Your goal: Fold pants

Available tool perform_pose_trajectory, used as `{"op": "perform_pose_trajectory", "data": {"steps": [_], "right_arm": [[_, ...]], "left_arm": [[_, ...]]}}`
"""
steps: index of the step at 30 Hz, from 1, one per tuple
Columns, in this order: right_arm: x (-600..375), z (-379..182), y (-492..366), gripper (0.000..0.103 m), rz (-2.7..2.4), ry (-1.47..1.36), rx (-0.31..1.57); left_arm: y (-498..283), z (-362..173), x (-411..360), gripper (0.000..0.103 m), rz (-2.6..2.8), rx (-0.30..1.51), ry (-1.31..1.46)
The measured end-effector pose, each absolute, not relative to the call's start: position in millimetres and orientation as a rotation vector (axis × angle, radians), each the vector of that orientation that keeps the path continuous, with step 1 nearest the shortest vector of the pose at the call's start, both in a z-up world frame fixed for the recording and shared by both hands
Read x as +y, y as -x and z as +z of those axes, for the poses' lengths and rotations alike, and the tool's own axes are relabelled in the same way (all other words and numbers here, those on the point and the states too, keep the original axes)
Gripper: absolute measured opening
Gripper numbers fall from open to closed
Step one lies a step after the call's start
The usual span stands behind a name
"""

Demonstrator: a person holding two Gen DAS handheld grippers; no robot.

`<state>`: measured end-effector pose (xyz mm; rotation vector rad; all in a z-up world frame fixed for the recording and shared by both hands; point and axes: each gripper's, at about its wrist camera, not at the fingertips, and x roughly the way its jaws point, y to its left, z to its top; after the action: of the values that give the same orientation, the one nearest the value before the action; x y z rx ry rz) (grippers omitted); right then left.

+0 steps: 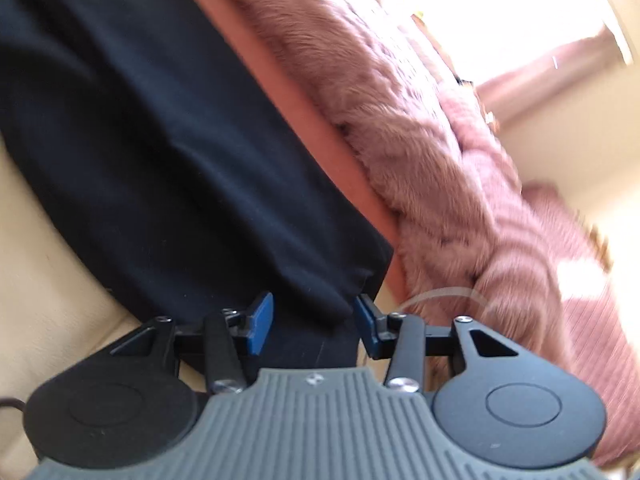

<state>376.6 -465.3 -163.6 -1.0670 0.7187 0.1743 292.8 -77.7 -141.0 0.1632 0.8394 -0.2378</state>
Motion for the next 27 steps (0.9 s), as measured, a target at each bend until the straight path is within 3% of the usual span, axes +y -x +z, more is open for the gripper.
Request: {"op": "perform_pose_trajectory", "data": {"steps": [3, 6, 21, 26, 27], "right_arm": [[-458.6, -174.2, -379.0, 0.033, 0.2, 1.169, 0.694], [-461.6, -174.6, -380.4, 0.0, 0.188, 1.225, 0.698], [-465.9, -116.0, -403.3, 0.0, 0.107, 0.958, 0.63], [-469.9, -98.2, -402.6, 0.0, 0.068, 0.967, 0.56], [-472.5, -99.5, -401.7, 0.0, 0.069, 0.987, 0.567]], "left_arm": [[-295.2, -142.8, -80.6, 0.064, -0.241, 0.833, -0.166], [-294.3, -142.4, -81.8, 0.064, -0.251, 0.825, -0.175], [-291.2, -140.2, -103.3, 0.063, -0.306, 0.806, -0.27], [-288.9, -141.9, -104.4, 0.045, -0.316, 0.808, -0.287], [-289.2, -142.0, -101.9, 0.036, -0.322, 0.816, -0.269]]}}
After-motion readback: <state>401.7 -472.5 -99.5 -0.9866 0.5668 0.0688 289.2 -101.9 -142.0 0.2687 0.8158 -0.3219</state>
